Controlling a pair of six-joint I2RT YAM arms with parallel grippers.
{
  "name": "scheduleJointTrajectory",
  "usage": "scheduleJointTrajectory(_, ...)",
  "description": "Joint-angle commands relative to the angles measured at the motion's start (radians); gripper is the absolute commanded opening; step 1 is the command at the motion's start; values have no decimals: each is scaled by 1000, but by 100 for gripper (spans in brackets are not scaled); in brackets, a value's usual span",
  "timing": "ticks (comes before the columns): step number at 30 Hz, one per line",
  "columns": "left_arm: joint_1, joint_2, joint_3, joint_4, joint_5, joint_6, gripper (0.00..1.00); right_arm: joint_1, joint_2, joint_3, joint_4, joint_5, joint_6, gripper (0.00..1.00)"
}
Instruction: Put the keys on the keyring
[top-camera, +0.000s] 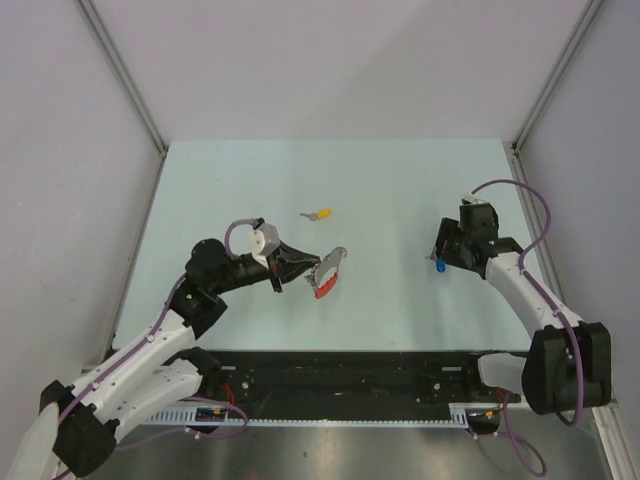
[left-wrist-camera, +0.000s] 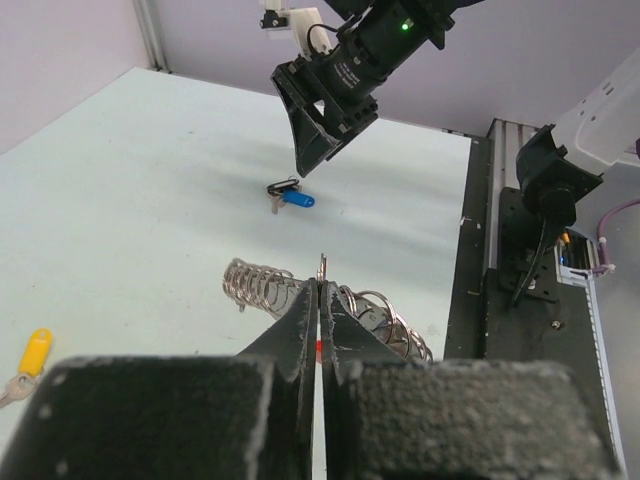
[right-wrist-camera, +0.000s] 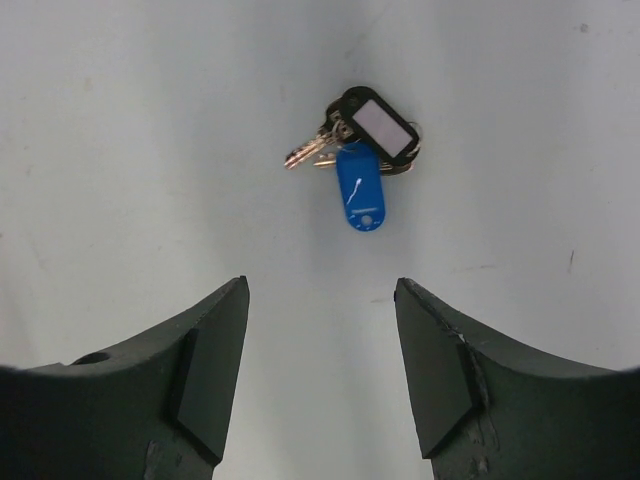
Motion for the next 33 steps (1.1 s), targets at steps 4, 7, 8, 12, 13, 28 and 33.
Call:
scheduleJointTrajectory(4, 9, -2, 27, 37, -28, 17, 0, -69, 108, 24, 120, 57, 48, 65)
scheduleJointTrajectory(7, 7, 9, 26, 42, -33, 19, 0, -86, 160, 24, 164, 50, 66, 63)
scheduleJointTrajectory(8, 7, 12, 26, 42, -33, 19, 0, -90, 192, 24, 175, 42, 68, 62)
scheduleJointTrajectory(12, 9, 6, 23, 37, -39, 26, 0, -95, 264, 24, 213, 11, 77, 58)
scheduleJointTrajectory(13, 9, 4, 21, 37, -41, 26, 0, -95, 275, 24, 218, 2, 77, 57)
scheduleJointTrajectory(28, 7, -28, 17, 34, -47, 35, 0, 64, 454, 74, 129, 164, 64, 47)
scheduleJointTrajectory(33, 7, -46, 17, 32, -50, 37, 0, 133, 493, 109, 66, 244, 54, 37)
